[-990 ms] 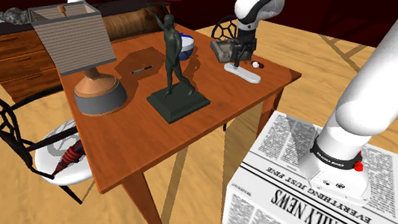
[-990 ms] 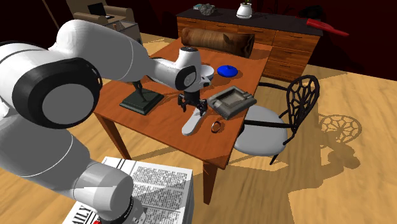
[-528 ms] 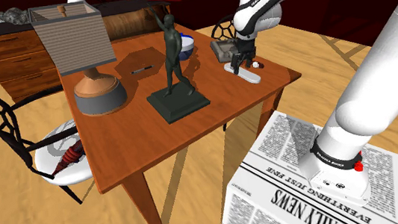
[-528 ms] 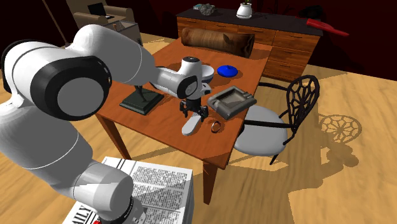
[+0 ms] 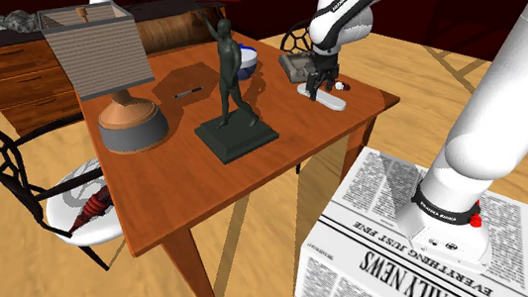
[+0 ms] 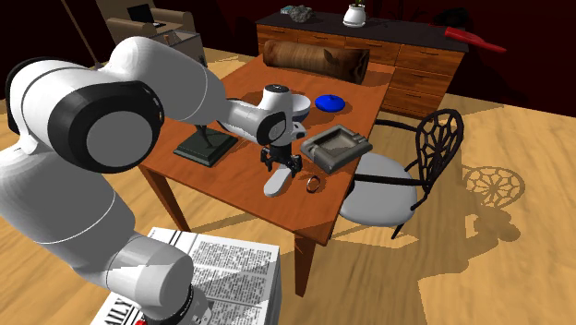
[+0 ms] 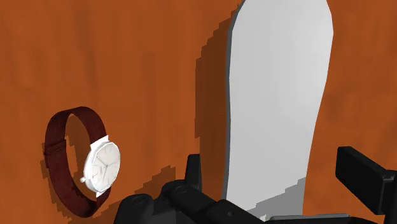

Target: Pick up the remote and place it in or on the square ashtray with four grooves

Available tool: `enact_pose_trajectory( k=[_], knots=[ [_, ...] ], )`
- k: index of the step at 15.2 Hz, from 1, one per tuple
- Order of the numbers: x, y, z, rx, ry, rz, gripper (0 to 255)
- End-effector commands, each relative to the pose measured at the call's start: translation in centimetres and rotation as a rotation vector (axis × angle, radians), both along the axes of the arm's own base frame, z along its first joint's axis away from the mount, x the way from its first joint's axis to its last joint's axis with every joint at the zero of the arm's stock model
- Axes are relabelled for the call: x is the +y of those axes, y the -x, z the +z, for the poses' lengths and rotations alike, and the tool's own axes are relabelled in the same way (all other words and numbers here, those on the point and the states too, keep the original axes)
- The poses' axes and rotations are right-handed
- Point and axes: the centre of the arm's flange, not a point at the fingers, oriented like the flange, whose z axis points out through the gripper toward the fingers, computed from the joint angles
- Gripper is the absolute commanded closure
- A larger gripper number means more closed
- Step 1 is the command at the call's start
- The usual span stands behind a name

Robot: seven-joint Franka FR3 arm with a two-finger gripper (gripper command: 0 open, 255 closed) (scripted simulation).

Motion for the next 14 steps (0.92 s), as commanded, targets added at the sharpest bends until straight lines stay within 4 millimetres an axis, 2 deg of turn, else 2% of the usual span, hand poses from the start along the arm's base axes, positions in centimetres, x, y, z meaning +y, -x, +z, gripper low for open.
enact_pose_trajectory(
  k=[1, 10, 14],
  knots=[
    [0.0, 0.0, 0.0, 0.000, 0.000, 0.000, 255],
    [0.0, 0.0, 0.0, 0.000, 0.000, 0.000, 255],
    [0.0, 0.0, 2.1, 0.000, 0.000, 0.000, 255]
  ],
)
